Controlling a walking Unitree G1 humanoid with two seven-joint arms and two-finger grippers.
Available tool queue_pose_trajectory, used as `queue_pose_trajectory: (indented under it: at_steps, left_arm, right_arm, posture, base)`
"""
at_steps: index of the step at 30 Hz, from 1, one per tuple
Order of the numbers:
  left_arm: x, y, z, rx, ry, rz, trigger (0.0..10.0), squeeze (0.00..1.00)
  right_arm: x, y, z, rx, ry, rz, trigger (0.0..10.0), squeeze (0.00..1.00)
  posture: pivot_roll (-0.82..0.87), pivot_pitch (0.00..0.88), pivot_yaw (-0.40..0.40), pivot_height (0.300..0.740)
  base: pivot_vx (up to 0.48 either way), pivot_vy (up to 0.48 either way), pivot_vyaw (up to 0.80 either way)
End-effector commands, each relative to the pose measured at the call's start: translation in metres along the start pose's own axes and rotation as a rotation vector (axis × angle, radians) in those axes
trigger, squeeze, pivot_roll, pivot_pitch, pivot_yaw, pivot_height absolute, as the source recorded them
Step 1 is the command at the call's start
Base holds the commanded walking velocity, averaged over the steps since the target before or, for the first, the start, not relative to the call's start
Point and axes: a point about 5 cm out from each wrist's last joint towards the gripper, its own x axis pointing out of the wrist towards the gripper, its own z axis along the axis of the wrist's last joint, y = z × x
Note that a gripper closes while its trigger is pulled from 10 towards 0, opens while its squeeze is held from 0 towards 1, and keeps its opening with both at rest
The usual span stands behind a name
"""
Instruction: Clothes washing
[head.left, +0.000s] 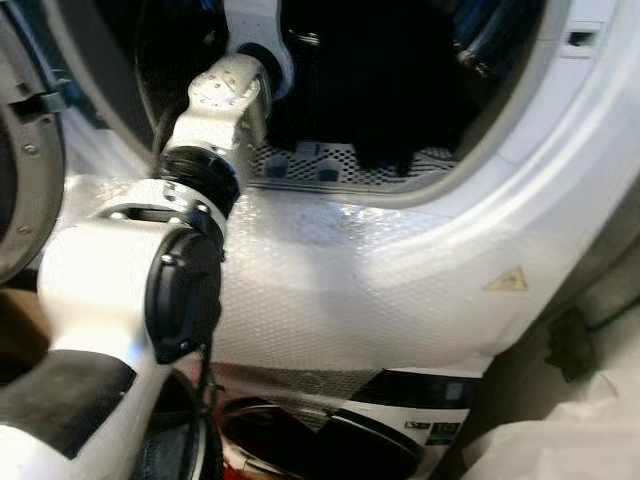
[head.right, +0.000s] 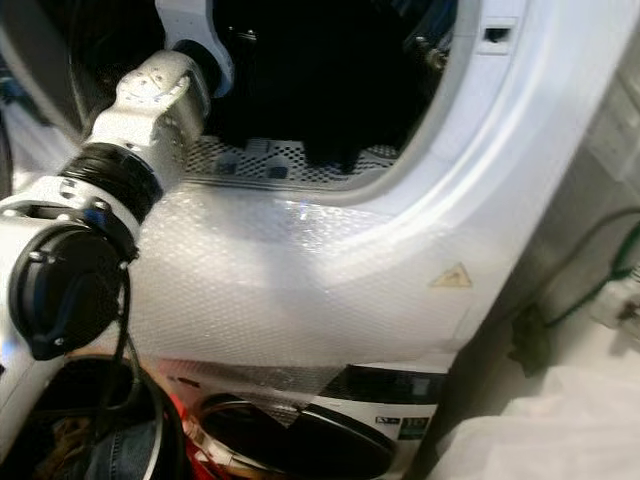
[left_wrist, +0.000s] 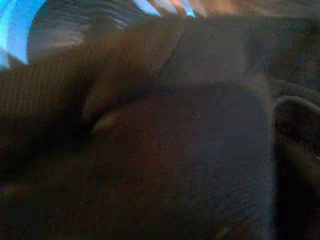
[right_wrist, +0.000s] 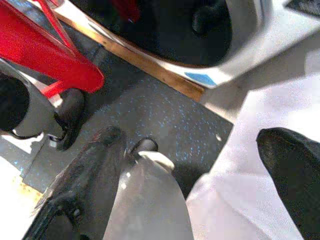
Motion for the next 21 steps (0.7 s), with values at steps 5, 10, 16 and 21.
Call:
queue_pose_trajectory:
  at_steps: [5,10,16,21]
  left_arm:
    - [0.001,-0.032,-0.023,-0.027,0.079,-0.229,10.0,0.00]
    - [-0.004,0.014,-0.008,0.061,0.050,0.235,10.0,0.00]
    - [-0.015,0.040,-0.009,-0.090,0.027,0.441,10.0,0.00]
    - [0.002,-0.027,-0.029,0.018,0.110,-0.072,10.0,0.00]
  right_arm:
    - [-0.001,-0.001,-0.003,-0.002,-0.001,0.017,10.0,0.00]
    - [-0.001,-0.005,-0.005,-0.006,0.005,0.009,10.0,0.00]
    - [-0.001,-0.005,-0.004,-0.001,0.000,0.003,10.0,0.00]
    - [-0.001,-0.002,-0.004,-0.011,0.003,0.017,10.0,0.00]
  posture:
    - [-0.07,0.000,0.004,0.740]
    - [-0.08,0.000,0.005,0.740]
    - [-0.07,0.000,0.003,0.740]
    - [-0.07,0.000,-0.001,0.740]
  base:
    - [0.000,0.000,0.00]
    - [0.000,0.000,0.00]
    - [0.000,0.000,0.00]
    - [0.000,0.000,0.00]
